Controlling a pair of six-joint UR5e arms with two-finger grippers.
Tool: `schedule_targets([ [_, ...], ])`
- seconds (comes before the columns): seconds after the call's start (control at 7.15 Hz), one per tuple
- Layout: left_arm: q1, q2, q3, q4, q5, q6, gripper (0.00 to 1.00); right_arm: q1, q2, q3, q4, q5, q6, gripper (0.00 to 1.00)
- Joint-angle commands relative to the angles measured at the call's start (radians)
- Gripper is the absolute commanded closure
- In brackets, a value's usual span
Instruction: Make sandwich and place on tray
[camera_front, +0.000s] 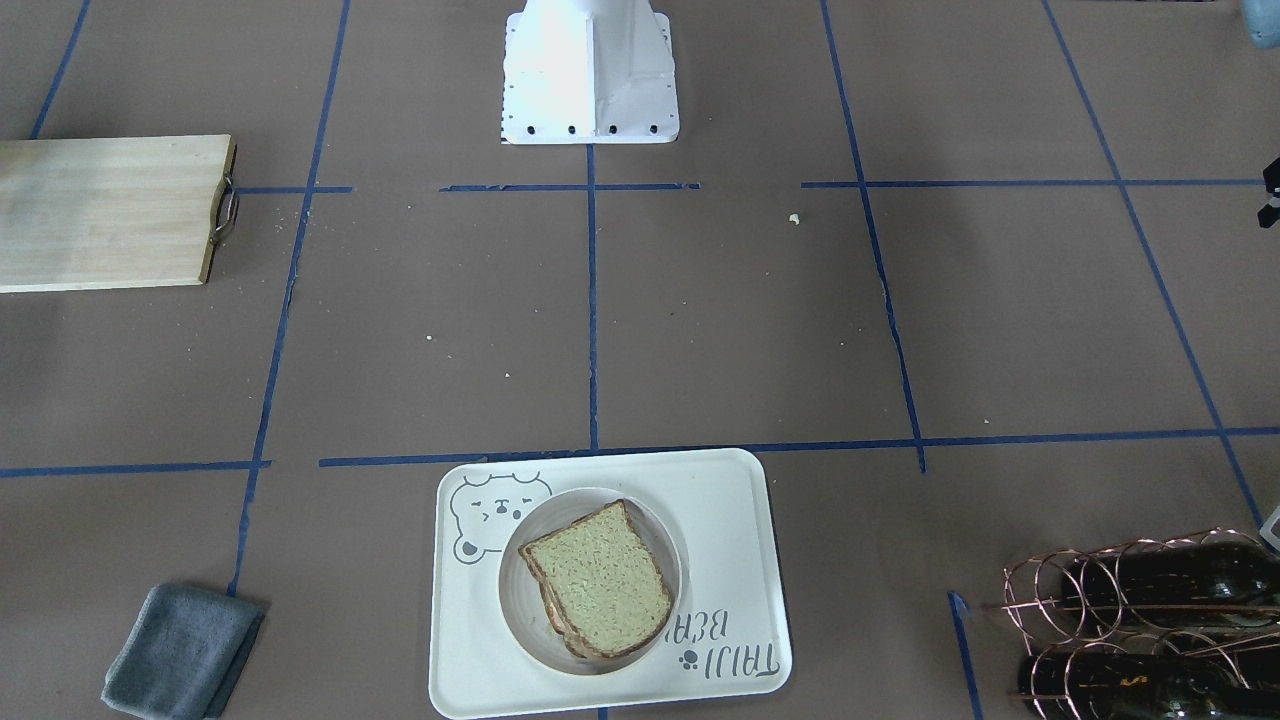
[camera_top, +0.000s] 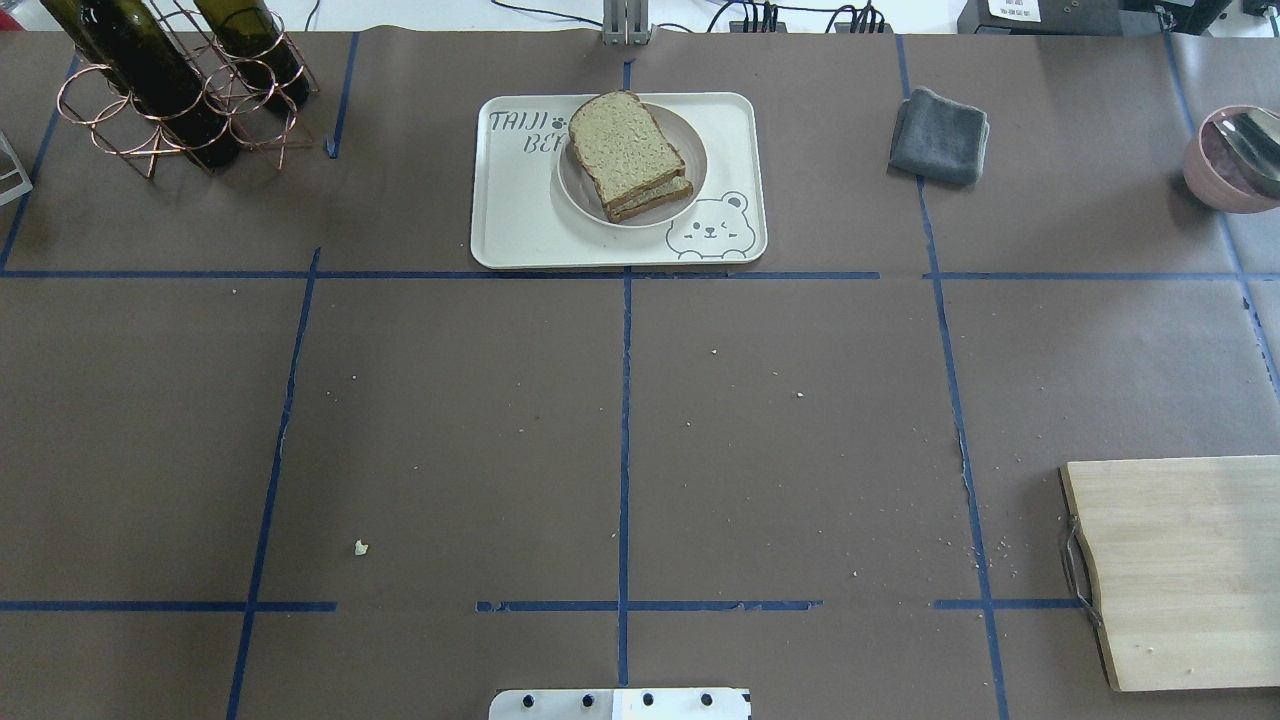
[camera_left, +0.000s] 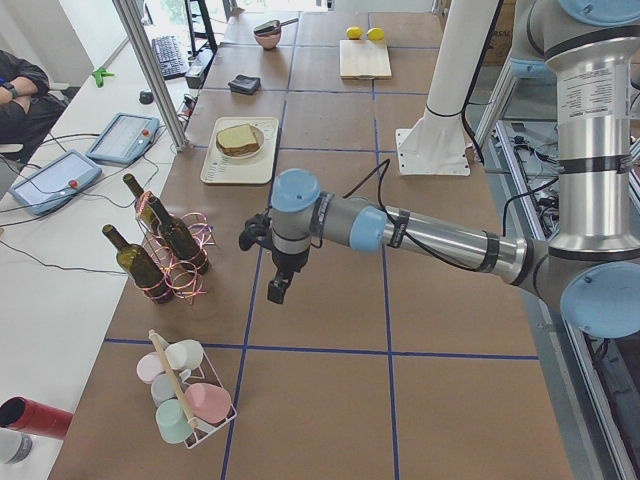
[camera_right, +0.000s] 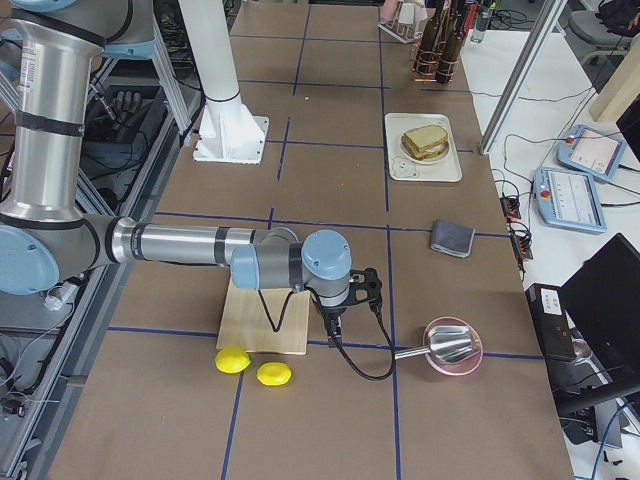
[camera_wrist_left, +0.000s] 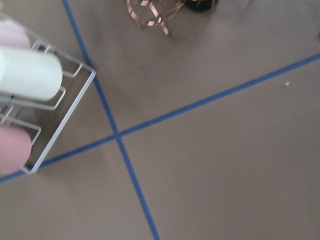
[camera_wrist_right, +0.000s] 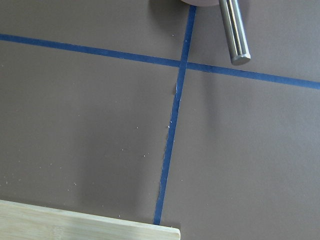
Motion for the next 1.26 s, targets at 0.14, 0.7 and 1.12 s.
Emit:
schedule_targets([
  [0.14, -0.097, 0.058, 0.014, 0.011, -0.002, -0.002, 0.00, 0.000, 0.001, 0.002, -0.001, 0.003, -0.006, 0.00],
  [0.7, -0.097, 0.052, 0.016, 0.009, -0.002, -0.002, 0.00, 0.000, -0.063, 0.000, 0.024, -0.001, -0.071, 0.00],
  [1.12, -0.092, 0.047, 0.013, 0.008, -0.002, 0.000, 0.00, 0.000, -0.068, 0.002, 0.025, -0.002, -0.077, 0.00],
])
